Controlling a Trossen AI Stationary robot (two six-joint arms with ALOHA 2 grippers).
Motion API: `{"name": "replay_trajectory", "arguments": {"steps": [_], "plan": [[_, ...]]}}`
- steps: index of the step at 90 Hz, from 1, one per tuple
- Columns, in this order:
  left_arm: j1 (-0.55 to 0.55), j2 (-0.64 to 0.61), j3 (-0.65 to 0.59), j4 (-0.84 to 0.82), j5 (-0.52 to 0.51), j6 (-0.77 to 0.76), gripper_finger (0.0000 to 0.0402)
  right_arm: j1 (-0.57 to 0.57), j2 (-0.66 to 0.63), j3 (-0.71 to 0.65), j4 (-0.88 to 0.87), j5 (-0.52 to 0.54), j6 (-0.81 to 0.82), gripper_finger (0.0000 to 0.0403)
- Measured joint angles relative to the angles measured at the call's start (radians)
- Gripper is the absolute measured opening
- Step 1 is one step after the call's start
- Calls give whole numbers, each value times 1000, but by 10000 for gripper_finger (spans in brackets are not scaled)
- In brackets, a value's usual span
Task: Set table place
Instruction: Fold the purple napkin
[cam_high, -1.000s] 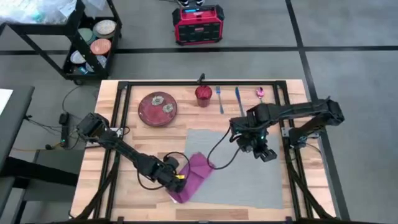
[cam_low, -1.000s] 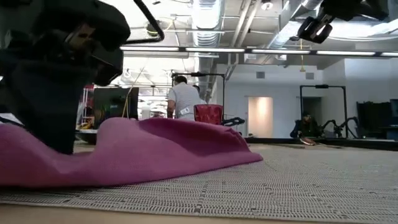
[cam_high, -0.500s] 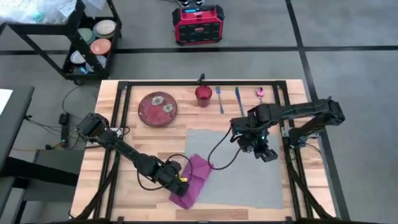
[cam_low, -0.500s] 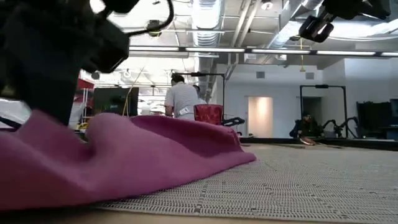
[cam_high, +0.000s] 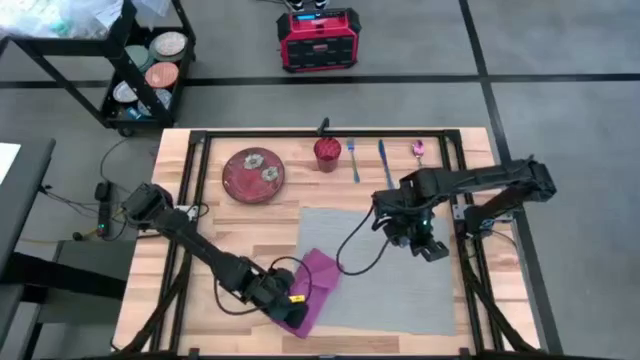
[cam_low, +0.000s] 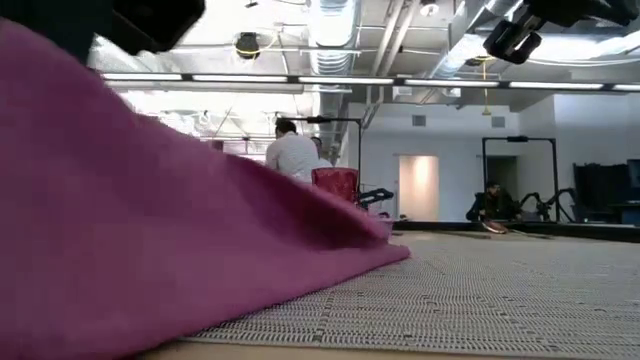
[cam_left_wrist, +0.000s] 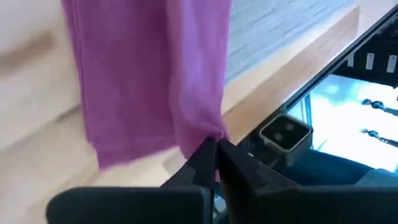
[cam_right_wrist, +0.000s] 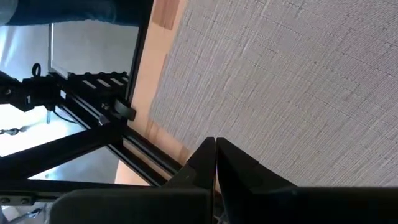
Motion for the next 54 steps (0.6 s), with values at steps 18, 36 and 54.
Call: {"name": "replay_trajectory", "arguments": {"steps": [18,36,54], "plan": [[-29,0,0,-95,-47,-100,0,32,0,0,5,3,3,0],[-28,0,0,-83,-87,-67,0,49,0,0,-4,2,15,0],[-29,0,0,-75,-94,-29,0,80,0,0,-28,-4,17,0]]}}
